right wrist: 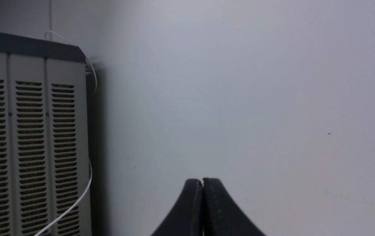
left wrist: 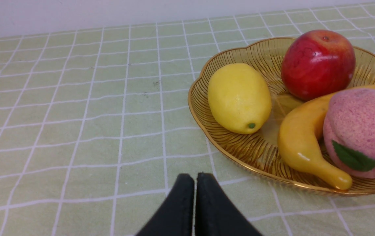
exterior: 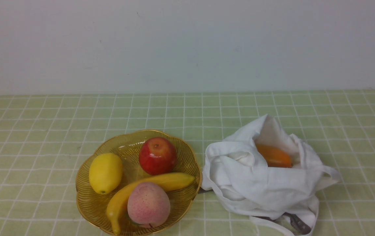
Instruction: Take the fruit out of the bag on the green coffee tablecloth and place them on the plate.
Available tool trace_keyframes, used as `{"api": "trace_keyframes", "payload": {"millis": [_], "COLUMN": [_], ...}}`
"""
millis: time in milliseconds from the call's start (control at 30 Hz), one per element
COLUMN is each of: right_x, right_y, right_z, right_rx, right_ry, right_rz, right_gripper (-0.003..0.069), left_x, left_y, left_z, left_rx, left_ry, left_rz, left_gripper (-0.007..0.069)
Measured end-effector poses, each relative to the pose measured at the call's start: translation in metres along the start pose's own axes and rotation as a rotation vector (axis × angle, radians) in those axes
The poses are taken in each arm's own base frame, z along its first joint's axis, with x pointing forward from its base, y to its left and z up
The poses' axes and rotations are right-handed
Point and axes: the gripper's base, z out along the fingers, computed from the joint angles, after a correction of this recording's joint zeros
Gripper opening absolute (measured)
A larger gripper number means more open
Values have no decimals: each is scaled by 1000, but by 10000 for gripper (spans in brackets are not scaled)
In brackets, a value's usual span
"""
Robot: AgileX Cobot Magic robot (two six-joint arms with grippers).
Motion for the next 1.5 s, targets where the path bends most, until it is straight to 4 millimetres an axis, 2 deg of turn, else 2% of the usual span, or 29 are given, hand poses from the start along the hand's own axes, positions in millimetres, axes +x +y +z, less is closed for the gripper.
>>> {"api": "trace_keyframes", "payload": {"millis": [200, 433, 700, 867, 1067, 1200, 1233, 1300, 1500], "right_x": [2, 7, 10, 23, 87, 139, 147, 156, 155], "right_y": [1, 4, 5, 4, -12, -28, -30, -32, -34], "right_z": [0, 0, -1, -5, -10, -29, -33, -40, -41], "right_rx": [-6, -47, -62, -6, 332, 568, 617, 691, 740], "right_ry": [23, 79, 105, 137, 349, 514, 543, 610, 614], "right_rz": [82, -43, -54, -84, -218, -185, -168, -126, -120], "right_gripper": [-14, -14, -14, -14, -14, -14, -14, -14, -14], "left_x": [0, 0, 0, 0, 0, 0, 0, 0, 0], "left_y": [0, 0, 0, 0, 0, 0, 0, 0, 0], "left_z": [0, 0, 0, 0, 0, 0, 0, 0, 0], "left_rx": [0, 0, 0, 0, 0, 0, 0, 0, 0], "left_ry": [0, 0, 0, 0, 0, 0, 0, 0, 0], "left_rz": [0, 0, 0, 0, 0, 0, 0, 0, 0], "left_gripper": [-8, -8, -8, -8, -8, -8, -8, -8, -8]}}
